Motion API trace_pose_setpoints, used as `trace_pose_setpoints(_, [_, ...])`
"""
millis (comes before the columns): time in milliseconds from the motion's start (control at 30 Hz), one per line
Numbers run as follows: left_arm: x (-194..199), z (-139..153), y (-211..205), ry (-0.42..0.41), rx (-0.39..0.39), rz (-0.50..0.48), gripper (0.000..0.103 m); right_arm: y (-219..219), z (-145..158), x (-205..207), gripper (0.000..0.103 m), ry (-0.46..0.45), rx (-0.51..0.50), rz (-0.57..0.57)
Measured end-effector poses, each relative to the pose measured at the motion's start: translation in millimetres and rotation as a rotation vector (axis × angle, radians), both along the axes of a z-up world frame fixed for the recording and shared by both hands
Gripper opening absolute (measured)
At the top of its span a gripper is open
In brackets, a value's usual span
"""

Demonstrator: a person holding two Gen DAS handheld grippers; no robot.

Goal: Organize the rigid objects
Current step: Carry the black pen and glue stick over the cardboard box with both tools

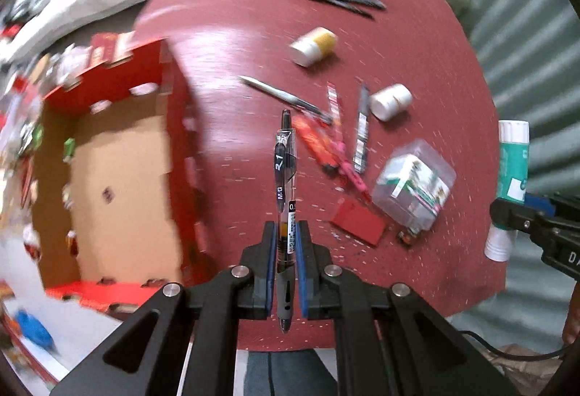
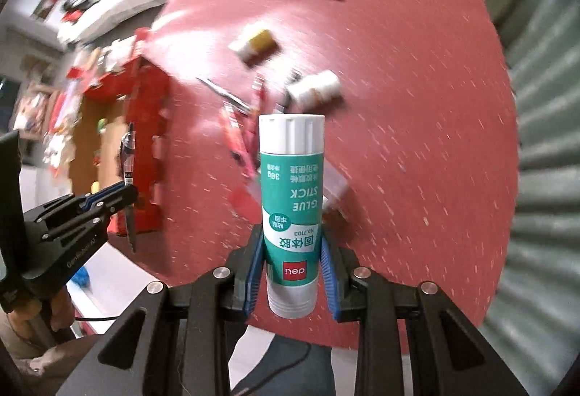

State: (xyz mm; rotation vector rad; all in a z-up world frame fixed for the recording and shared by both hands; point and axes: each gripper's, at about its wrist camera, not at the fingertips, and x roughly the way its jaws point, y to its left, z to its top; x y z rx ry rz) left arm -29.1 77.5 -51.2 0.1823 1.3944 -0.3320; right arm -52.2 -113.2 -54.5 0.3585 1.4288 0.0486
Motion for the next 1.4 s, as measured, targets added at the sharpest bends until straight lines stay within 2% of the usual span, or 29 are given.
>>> trace_pose_setpoints(167, [12, 12, 50, -0.029, 0.009, 0.147, 0.011, 35, 13, 27, 0.031, -0.054, 0.013, 0.101])
trace_pose_setpoints(267, [24, 13, 82, -0.035, 0.024, 0.202, 0.011, 68, 19, 42, 0.031, -0.086, 0.033, 0.145])
trace_pose_setpoints(367, [34, 11, 112, -0.033, 0.037, 0.223, 0.011, 112, 24, 61, 0.031, -0.113, 0.060, 0.181])
trace_pose_setpoints(567, [55, 7, 167, -0.033, 0.060, 0.192, 0.011, 192, 23, 90, 0.031, -0.116, 0.110, 0.214])
trace_pose_setpoints(800, [76, -6, 212, -0.021, 0.056, 0.217, 0.011, 265, 15, 116, 0.031, -0.076, 0.124, 0.247])
trace_pose_setpoints(1000, [90, -13, 233, -0.020, 0.036, 0.254, 0.011, 291, 11, 128, 0.031, -0.047, 0.087, 0.271])
trace_pose_setpoints(1400, [101, -23, 239, -0.014, 0.003, 0.273, 0.011, 305, 10, 136, 0.031, -0.013, 0.015, 0.298])
